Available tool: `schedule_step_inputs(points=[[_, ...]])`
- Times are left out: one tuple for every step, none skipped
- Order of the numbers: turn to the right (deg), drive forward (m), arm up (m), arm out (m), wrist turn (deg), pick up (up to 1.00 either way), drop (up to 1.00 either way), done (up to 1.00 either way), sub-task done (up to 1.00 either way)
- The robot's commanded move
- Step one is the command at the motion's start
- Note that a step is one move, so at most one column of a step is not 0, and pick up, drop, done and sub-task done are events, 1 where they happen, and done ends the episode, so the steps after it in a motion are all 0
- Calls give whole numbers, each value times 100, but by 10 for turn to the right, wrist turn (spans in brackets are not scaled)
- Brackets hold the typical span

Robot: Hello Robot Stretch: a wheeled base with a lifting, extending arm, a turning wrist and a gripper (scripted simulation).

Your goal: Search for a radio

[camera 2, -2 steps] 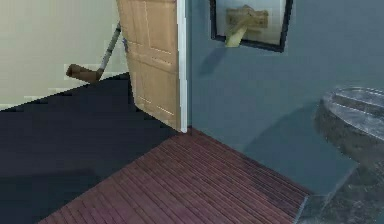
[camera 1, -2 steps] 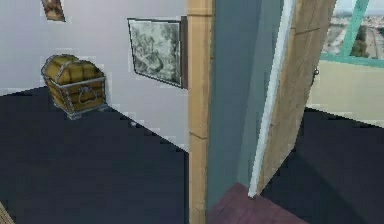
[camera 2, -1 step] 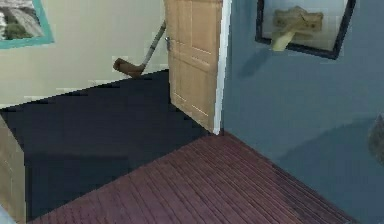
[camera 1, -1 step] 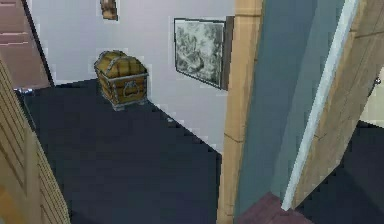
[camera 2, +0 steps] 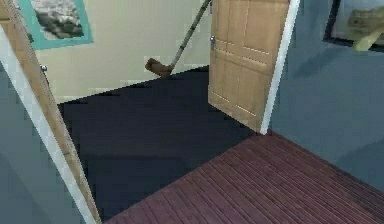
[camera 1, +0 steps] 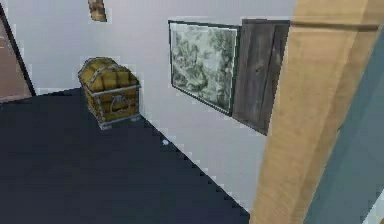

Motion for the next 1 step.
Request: schedule_step_inputs(points=[[-390, 0, 0, 0, 0, 0, 0, 0, 0]])
